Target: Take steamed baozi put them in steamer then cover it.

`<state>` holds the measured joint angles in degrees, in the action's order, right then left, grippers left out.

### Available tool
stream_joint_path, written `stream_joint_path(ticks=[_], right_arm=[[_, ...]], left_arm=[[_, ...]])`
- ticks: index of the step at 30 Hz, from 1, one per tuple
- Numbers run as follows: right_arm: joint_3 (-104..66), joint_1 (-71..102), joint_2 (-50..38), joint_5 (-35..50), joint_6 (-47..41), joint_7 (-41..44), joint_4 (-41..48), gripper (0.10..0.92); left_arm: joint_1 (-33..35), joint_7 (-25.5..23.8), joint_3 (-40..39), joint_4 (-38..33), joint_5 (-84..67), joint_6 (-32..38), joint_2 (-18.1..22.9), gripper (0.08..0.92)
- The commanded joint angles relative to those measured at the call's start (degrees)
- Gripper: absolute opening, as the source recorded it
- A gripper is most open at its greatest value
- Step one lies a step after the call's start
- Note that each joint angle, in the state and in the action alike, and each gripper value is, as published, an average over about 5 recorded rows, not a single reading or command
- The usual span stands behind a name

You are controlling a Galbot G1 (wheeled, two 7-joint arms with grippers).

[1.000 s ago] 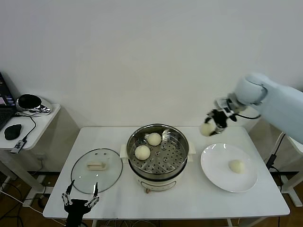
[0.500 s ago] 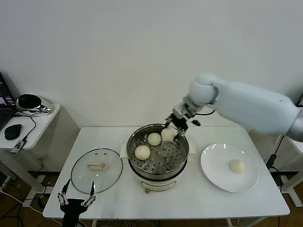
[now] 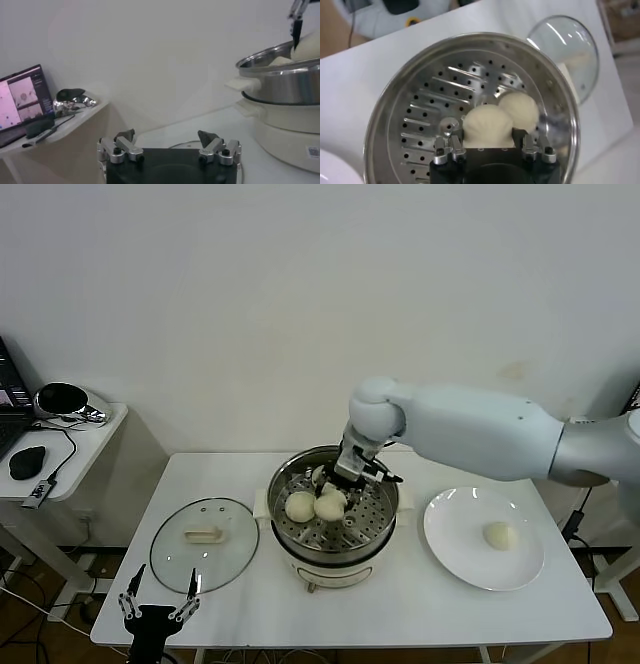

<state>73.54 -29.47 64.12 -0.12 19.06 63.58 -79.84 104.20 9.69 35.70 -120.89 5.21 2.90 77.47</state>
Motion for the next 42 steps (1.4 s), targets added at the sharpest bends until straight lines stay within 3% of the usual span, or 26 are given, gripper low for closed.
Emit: stream_joint_path(ticks=[1, 11, 19, 23, 28, 31, 36, 42], right_arm=[[1.7, 0.9, 0.8, -4.8, 8.0, 0.4, -1.8, 0.602], [1.8, 1.0, -0.5, -5.0, 8.8, 0.0, -3.9, 0.614], [-1.1, -3.2, -4.4, -2.9, 6.3, -1.7, -3.6, 0.797], [-1.7, -5.8, -9.9, -1.2, -5.2, -4.1, -4.7, 0.821], [-1.0, -9.0, -18.5, 9.7, -34.0, -11.2, -9.0, 0.823], [-1.6, -9.5, -24.4, 11.4, -43.1, -10.9, -11.2, 0.823], [-3.5, -7.3, -34.1, 6.2, -44.8, -6.0, -12.7, 0.823], [-6.9, 0.2, -40.5, -2.4, -37.9, -1.2, -9.8, 0.823]], left_arm=[[0.2, 0.0, 0.1, 0.0, -0.3, 0.1, 0.1, 0.823], [0.2, 0.0, -0.3, -0.1, -0.2, 0.2, 0.3, 0.823], [0.2, 0.0, -0.2, -0.1, -0.2, 0.3, 0.1, 0.823], [0.0, -0.2, -0.3, -0.3, -0.1, 0.3, -0.2, 0.823], [-0.3, -0.3, -0.6, -0.6, 0.1, 0.2, -0.8, 0.823], [-0.5, -0.4, -0.8, -0.5, 0.1, 0.1, -1.2, 0.823], [-1.0, -0.5, -1.5, -0.6, 0.2, -0.1, -2.0, 0.823], [-1.3, -0.5, -2.1, -0.5, 0.2, -0.2, -2.6, 0.823]])
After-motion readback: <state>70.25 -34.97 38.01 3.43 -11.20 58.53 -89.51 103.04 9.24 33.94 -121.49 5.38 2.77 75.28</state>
